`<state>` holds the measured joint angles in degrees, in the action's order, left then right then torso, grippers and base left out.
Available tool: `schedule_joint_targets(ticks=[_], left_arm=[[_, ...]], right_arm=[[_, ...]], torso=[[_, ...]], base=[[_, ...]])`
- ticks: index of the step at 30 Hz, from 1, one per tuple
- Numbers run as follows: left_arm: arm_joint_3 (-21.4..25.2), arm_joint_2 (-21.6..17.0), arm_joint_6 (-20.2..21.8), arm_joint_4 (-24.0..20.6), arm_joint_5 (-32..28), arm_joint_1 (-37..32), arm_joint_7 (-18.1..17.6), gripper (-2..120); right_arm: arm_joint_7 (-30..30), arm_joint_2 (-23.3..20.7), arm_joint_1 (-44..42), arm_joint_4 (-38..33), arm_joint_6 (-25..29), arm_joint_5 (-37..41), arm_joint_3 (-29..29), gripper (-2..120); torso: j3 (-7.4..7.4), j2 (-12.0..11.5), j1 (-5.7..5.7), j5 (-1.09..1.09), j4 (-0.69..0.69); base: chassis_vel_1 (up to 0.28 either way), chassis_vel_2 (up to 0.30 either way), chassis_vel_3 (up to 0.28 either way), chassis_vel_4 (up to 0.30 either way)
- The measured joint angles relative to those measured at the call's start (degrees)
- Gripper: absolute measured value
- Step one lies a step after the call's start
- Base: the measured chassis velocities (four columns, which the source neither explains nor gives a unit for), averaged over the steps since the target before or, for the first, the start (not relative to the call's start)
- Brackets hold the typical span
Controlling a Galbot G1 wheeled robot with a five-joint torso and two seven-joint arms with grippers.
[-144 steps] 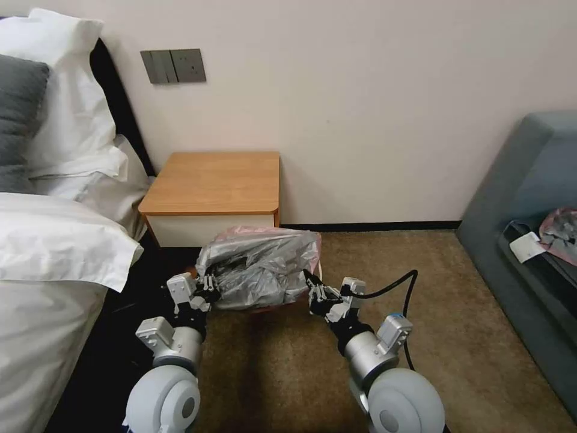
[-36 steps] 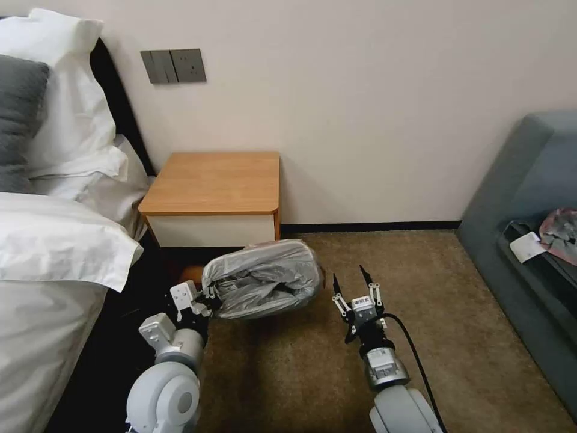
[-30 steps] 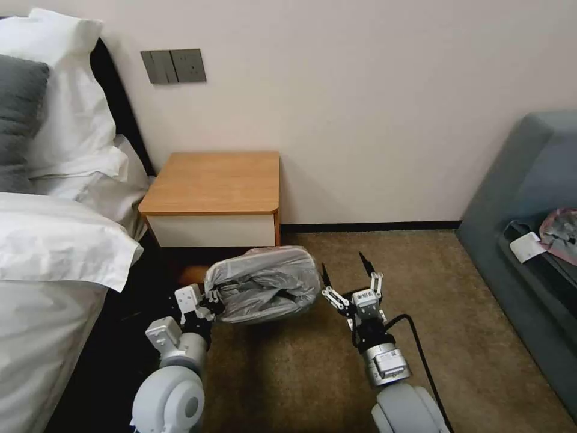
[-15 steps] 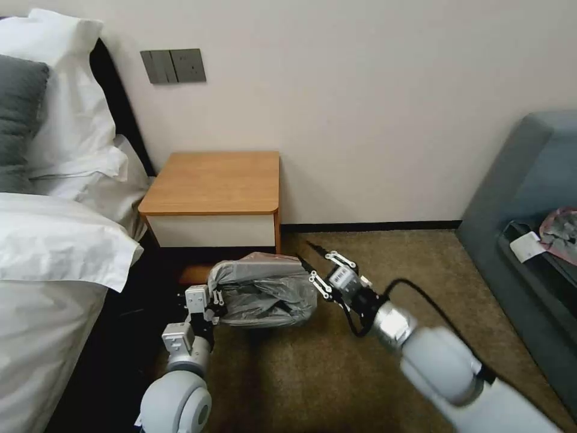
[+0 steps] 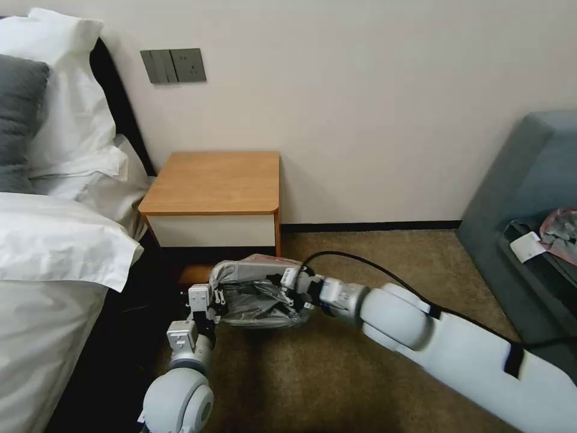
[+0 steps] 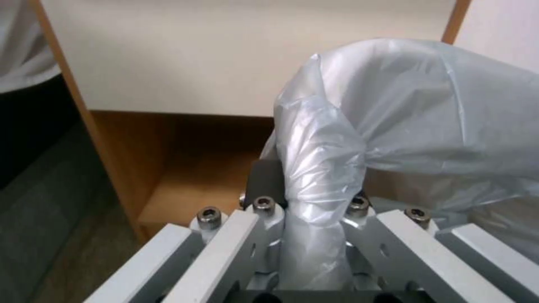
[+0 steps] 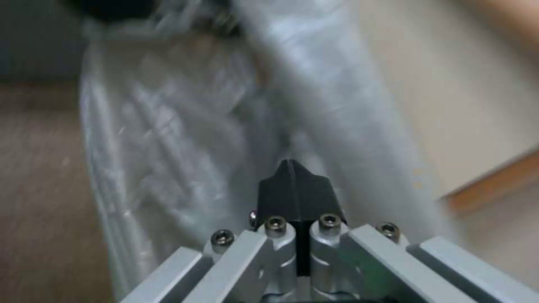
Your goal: Pick up the garbage bag from the table and place it over the trash can.
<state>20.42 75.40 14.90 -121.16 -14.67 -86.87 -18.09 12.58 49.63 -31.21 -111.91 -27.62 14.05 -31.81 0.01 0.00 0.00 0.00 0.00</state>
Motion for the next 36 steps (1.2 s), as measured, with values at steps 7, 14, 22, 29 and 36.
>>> schedule_joint_targets(ticks=[7,14,22,29,36], left_arm=[[-0.9,0.5,1.2,-1.5,1.7,-0.9,0.8,7],[-2.1,1.1,1.2,-2.3,3.8,-1.9,0.8,7],[-2.5,1.5,1.5,-2.8,4.4,-1.8,0.8,6],[-3.1,2.1,1.7,-3.1,4.6,-1.8,0.8,6],[-3.5,2.7,1.7,-3.5,5.2,-2.0,0.8,6]], right_arm=[[-0.1,6.4,11.2,10.8,-2.1,1.5,-10.8,0],[-0.5,10.2,16.7,17.4,-2.7,2.4,-16.1,0],[-0.3,13.5,18.5,22.3,-2.3,1.9,-19.2,0],[0.0,16.6,18.8,27.0,-2.1,0.8,-21.4,0],[0.5,19.5,19.7,31.9,-1.7,0.5,-24.2,0]], torso=[[0.0,0.0,0.0,-0.01,0.01],[0.0,0.0,0.0,-0.01,0.0],[0.0,0.0,0.0,0.0,0.0],[-0.01,0.0,0.0,0.0,0.0],[-0.01,0.0,0.0,0.0,0.0]], base=[[0.0,0.0,0.0,0.0],[0.0,0.0,0.0,0.0],[0.0,0.0,0.0,0.0],[0.0,0.0,0.0,0.0],[0.0,0.0,0.0,0.0]])
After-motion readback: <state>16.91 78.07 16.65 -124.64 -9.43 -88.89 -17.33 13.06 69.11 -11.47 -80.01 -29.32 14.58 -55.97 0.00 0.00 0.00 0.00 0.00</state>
